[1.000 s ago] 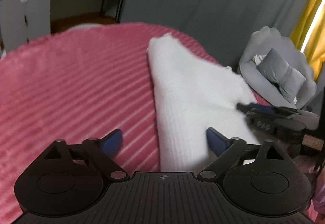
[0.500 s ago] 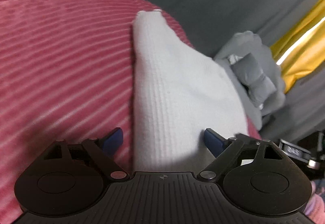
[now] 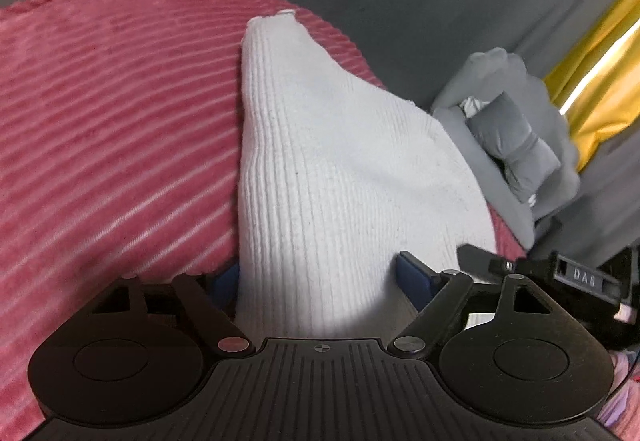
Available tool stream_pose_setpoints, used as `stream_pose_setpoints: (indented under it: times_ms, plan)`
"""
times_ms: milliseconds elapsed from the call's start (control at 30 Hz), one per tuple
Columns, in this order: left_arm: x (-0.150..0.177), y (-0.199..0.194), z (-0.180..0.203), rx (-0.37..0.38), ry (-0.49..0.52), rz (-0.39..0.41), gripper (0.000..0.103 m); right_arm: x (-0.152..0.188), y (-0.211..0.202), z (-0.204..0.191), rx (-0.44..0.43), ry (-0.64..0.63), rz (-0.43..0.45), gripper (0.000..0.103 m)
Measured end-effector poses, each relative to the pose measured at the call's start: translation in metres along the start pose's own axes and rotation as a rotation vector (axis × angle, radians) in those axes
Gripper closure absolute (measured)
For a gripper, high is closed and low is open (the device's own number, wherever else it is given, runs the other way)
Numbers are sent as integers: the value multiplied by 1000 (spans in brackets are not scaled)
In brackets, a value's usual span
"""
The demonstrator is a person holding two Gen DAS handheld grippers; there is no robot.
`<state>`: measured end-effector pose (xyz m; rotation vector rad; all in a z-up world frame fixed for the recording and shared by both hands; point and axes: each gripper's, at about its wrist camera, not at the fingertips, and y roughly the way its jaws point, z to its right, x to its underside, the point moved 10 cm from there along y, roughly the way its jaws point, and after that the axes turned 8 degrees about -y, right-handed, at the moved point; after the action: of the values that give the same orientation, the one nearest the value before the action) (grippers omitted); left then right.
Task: Fold small clothes
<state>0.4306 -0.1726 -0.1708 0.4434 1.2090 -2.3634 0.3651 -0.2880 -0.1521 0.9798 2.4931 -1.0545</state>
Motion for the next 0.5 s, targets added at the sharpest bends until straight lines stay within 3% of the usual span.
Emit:
stream_pose_setpoints:
  times_ms: [67,100,133,200,267,433,500]
  plan:
    - [-2,-1,2,1,5,8,35,-2,7,1,0,9,3,48]
    - [-3,-2,3,6,18,12,46,-3,9,-1,16,-1,8,51]
    - [-5,-6,6,6,38,19,51,-3,10,-5,40,-32,11,58]
    - [-6,-17,9,-1,61,32,56,-2,6,-21,98,-134,21,64]
    - [-7,-37,17,6,106,57,57,-1,-1,-39,122,-210,23,67]
    - [6,-96,1,-21,161,39,55,16,-18,-94,40,-324,7,67]
    - [19,-107,-17,-101,176,11,42,36,-18,-109,5,-350,-26,66]
